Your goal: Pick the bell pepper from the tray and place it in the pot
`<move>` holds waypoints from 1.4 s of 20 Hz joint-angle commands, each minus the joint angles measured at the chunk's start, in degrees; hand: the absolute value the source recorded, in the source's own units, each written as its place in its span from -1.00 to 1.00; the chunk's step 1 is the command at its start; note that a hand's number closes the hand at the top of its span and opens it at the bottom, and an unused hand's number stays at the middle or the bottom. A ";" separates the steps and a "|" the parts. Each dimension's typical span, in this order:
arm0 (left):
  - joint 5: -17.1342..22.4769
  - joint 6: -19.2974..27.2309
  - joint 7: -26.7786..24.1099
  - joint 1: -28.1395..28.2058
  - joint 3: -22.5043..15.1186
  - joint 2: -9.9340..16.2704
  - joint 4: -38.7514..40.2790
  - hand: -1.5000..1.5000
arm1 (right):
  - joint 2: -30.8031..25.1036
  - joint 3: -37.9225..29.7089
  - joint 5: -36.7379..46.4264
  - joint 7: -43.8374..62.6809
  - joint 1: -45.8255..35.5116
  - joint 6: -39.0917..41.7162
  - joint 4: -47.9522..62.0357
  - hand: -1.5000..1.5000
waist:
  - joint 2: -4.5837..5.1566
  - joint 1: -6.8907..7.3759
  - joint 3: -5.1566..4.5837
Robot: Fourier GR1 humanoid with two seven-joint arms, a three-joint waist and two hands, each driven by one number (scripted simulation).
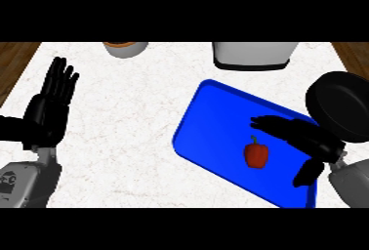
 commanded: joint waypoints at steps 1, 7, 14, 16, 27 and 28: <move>-1.82 0.32 1.46 0.71 0.61 -1.04 -2.40 0.00 | 1.03 -1.72 0.94 2.94 5.10 2.52 -9.31 -1.00 | -0.10 -0.28 -0.01; -3.95 0.87 1.54 -2.13 0.49 -3.51 -0.71 0.00 | 5.74 -2.08 10.00 2.98 -0.58 -1.33 3.03 -1.00 | 0.05 0.08 0.01; -4.02 -3.47 0.15 -4.76 4.92 -2.64 4.83 0.00 | 12.38 -3.25 15.65 -1.14 -0.31 -6.37 11.12 -1.00 | 0.08 -0.02 0.01; -2.64 -5.12 2.17 1.16 5.14 -2.34 -2.09 0.00 | 13.06 -4.20 16.82 -1.96 -2.40 -5.70 12.47 -1.00 | 0.02 0.25 0.01; -5.12 -4.19 2.36 -3.27 5.94 -3.77 0.59 0.00 | 16.87 -0.43 23.63 -12.95 -3.13 -11.97 22.63 1.00 | 0.16 0.22 0.03; -5.92 -3.27 3.90 -1.50 4.50 -4.92 -2.25 0.00 | 17.96 -1.10 23.02 -11.56 -2.63 -11.57 18.70 1.00 | -0.01 0.09 0.02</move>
